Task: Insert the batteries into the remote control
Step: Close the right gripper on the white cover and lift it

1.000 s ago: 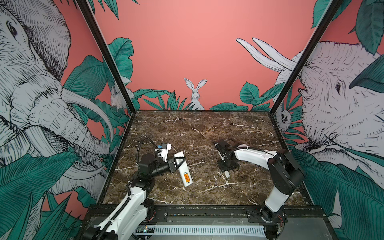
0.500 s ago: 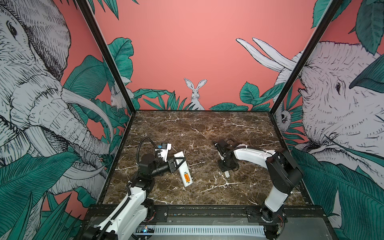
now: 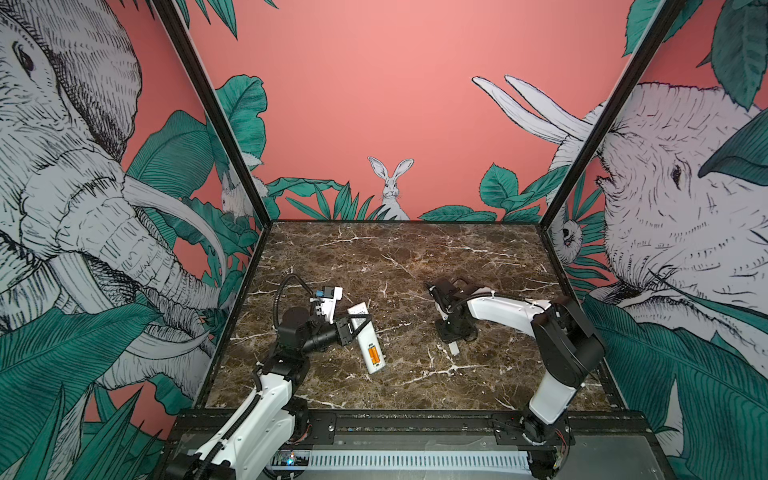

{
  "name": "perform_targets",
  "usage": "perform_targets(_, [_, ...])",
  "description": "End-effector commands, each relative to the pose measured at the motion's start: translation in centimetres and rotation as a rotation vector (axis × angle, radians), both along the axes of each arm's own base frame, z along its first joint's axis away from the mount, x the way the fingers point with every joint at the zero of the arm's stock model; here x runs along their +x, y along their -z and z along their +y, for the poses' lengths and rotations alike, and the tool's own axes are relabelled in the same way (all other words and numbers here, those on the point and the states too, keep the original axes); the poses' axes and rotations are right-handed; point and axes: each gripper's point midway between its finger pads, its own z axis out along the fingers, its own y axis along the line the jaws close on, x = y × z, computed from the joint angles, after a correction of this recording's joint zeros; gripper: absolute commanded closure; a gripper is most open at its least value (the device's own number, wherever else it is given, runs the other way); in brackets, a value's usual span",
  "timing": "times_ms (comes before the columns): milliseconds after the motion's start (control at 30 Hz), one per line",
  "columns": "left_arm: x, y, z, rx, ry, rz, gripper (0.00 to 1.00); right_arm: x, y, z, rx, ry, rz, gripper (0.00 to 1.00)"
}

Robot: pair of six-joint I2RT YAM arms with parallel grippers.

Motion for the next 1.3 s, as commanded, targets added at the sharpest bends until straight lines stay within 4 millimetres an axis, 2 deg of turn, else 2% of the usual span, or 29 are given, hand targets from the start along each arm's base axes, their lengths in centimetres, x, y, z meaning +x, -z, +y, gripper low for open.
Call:
perform_targets(0, [-0.3,-0.3,-0.2,-0.007,0.015,-0.027,1.0,0.2,0.5,-0.6,-0.037,-0.005,0.005,0.66])
perform_targets(500, [-0.4,-0.1,-0.2,-0.004,0.015,-0.023,1.0,0.0,0.6,-1.3,-0.069,-0.028,0.005,0.72])
perform_targets(900, [-0.3,-0.1,-0.1,-0.006,0.009,-0.02,1.0,0.0,0.4,-1.1,-0.051,-0.033,-0.012,0.82])
perform_targets(1267, [0.0,0.0,-0.1,0.002,0.0,-0.016,1.0,0.4,-1.9,-0.1,0.009,-0.051,-0.085,0.87])
